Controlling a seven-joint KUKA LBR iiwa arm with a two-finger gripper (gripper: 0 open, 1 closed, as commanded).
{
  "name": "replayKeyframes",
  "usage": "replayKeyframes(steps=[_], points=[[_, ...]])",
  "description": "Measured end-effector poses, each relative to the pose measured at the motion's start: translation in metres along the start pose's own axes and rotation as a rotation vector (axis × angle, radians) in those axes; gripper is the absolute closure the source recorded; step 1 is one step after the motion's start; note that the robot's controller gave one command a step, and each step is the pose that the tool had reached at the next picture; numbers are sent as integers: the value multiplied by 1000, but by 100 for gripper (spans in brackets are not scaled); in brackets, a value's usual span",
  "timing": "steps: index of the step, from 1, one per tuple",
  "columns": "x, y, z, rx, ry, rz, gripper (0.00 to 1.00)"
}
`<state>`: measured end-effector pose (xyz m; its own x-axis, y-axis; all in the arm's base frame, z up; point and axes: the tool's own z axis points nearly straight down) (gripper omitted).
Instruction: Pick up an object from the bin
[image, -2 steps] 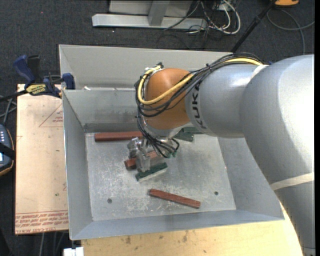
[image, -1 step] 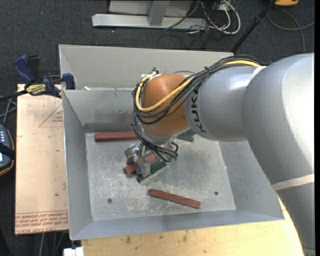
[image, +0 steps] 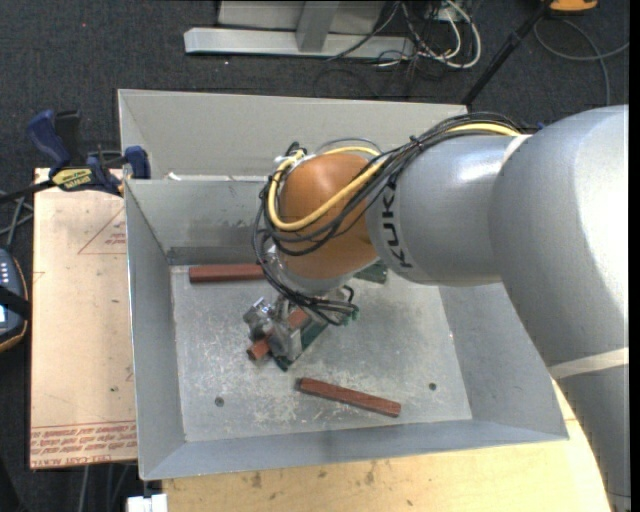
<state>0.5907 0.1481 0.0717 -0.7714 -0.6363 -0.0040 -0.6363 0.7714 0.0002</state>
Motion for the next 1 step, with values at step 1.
replayKeyframes(steps=[1], points=[[0,-2,0,1,-4,-84,100]])
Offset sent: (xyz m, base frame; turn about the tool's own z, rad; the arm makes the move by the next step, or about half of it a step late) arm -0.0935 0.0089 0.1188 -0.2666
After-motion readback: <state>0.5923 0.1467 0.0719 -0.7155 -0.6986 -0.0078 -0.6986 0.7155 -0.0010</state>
